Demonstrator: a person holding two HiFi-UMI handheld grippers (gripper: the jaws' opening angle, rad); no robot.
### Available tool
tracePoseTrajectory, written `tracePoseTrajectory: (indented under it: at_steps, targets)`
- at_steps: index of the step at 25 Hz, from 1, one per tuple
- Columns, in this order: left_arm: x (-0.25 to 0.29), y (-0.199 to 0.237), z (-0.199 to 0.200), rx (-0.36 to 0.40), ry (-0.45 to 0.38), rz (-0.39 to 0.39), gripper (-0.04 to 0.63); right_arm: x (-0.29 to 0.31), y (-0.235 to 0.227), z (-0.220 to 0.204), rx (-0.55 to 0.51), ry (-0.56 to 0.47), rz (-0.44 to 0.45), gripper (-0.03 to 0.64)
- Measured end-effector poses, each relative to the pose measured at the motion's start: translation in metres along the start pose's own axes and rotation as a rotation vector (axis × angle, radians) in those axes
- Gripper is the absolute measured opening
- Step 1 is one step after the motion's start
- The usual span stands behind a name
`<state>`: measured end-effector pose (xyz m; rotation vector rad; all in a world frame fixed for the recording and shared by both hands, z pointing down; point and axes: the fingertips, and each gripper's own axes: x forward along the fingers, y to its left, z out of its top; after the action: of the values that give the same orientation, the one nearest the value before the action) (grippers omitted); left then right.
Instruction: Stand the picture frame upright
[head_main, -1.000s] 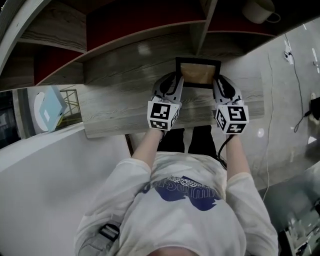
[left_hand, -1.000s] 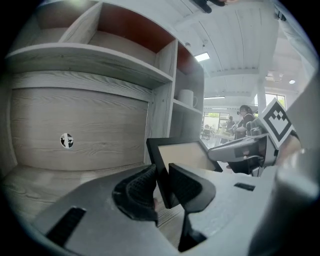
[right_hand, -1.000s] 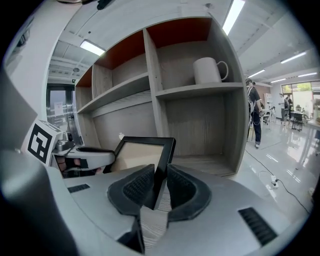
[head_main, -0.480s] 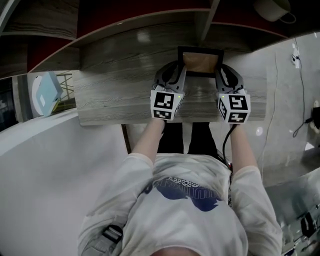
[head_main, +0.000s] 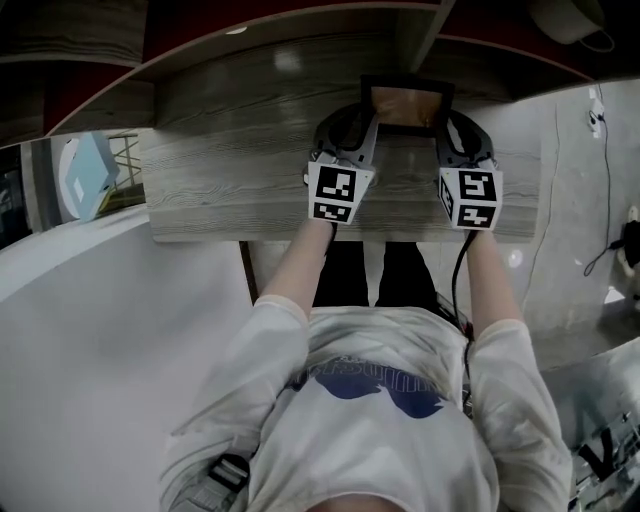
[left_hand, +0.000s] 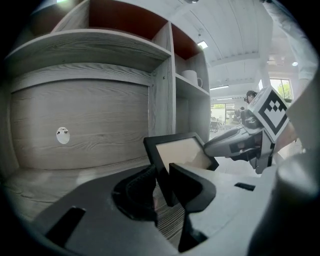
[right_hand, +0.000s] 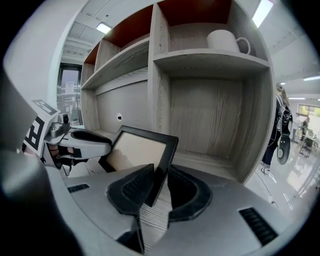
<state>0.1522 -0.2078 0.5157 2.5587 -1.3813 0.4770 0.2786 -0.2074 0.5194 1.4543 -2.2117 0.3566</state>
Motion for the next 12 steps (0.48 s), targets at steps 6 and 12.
tracePoseTrajectory:
  at_steps: [6, 12]
  targets:
    - [0.0065, 0.0005, -0.0026, 0.038, 0.002, 0.001, 0.091, 0.0070, -0.0036, -0.0038, -0.019, 0.008, -0.024, 0.083]
    - [0.0099, 0.0017, -0.0083, 0.050, 0.010, 0.007, 0.092, 0.0111, -0.0034, -0.0083, -0.020, 0.014, -0.037, 0.083]
